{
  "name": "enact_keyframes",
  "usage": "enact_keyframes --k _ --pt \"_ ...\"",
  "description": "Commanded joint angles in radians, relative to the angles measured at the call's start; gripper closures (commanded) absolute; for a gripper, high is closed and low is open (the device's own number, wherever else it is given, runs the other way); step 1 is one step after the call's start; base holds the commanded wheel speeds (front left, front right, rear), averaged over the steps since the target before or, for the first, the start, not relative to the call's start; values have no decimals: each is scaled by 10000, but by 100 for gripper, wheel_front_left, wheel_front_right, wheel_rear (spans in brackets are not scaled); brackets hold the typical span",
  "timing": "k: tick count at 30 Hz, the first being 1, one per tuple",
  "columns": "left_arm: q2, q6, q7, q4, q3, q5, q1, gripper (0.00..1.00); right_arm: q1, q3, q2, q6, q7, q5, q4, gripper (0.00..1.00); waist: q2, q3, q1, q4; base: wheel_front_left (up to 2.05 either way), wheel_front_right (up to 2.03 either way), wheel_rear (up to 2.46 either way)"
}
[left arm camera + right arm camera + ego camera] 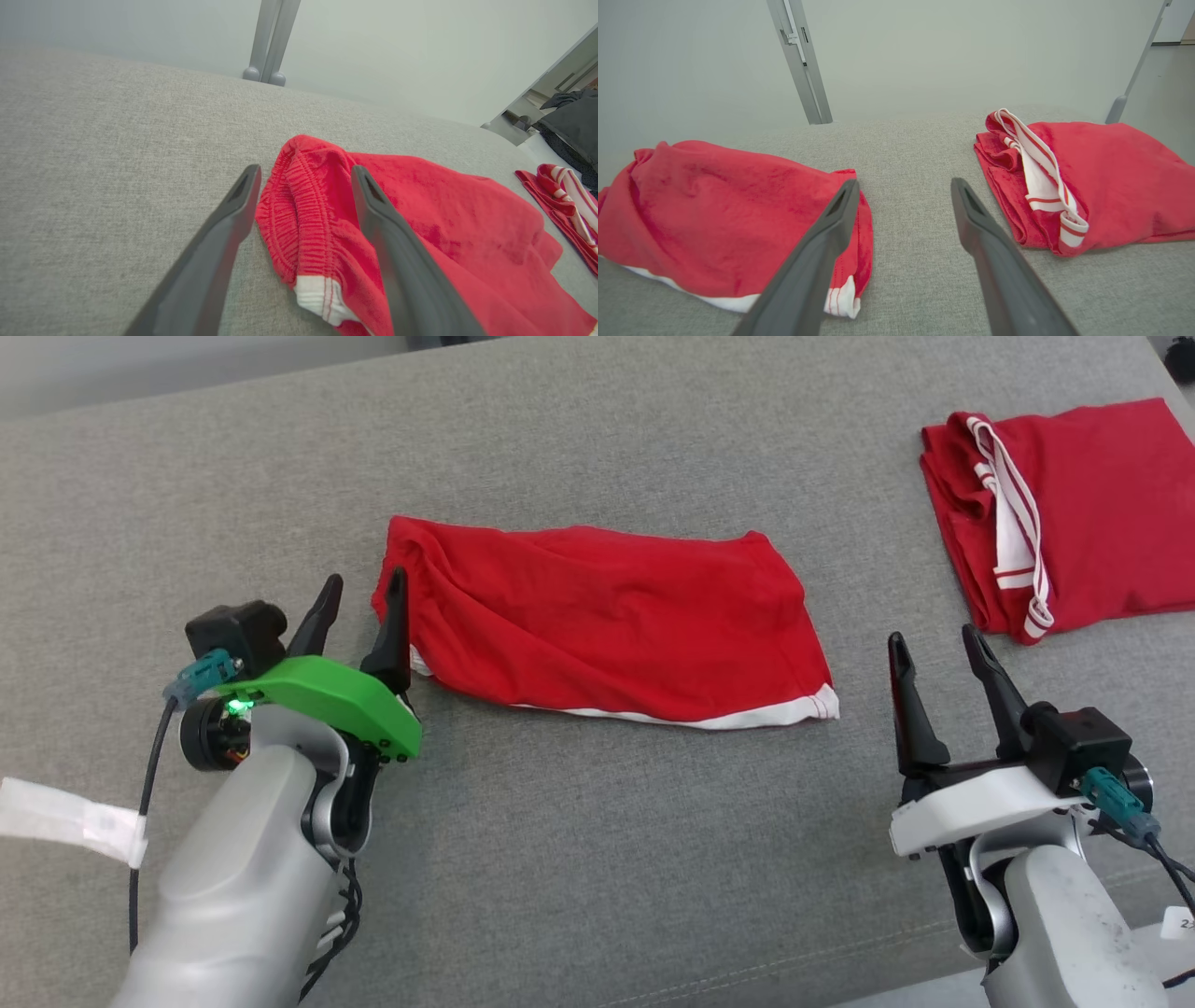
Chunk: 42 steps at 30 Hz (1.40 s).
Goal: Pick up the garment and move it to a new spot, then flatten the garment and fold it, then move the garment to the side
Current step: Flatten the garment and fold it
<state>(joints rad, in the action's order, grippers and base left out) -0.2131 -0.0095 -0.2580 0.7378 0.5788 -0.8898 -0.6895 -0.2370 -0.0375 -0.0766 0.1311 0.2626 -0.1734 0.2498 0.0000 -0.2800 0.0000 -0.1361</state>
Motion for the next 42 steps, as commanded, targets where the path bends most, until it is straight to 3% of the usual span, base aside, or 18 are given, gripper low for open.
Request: enact_keyframes --k 1,6,10,19,29,42 --pt "-99 -44 -71 -304 -217 204 396 0 169 104 -71 -6 28 64 -34 0 0 535 0 500 0 0 0" --pt "-44 -8 -65 -2281 -1747 1551 2063 0 548 407 -131 -8 -51 219 -73 0 0 1017 0 901 0 0 0" --pt "278 -277 -68 -3495 -2914 2659 3433 0 869 710 -43 -6 -113 283 -20 0 0 1330 0 1170 0 0 0" --pt "1089 -788 -69 -4810 -4940 4518 5636 0 1208 637 85 -6 -162 438 211 0 0 1912 0 1369 0 0 0" --pt "1423 -1166 -70 -4997 -5334 5638 6485 0 1553 383 167 -8 -108 349 249 0 0 2366 0 1445 0 0 0" --pt "1531 -1223 -70 -4670 -5133 5537 6441 0 1531 280 219 -8 -212 312 272 0 0 2334 0 1382 0 0 0"
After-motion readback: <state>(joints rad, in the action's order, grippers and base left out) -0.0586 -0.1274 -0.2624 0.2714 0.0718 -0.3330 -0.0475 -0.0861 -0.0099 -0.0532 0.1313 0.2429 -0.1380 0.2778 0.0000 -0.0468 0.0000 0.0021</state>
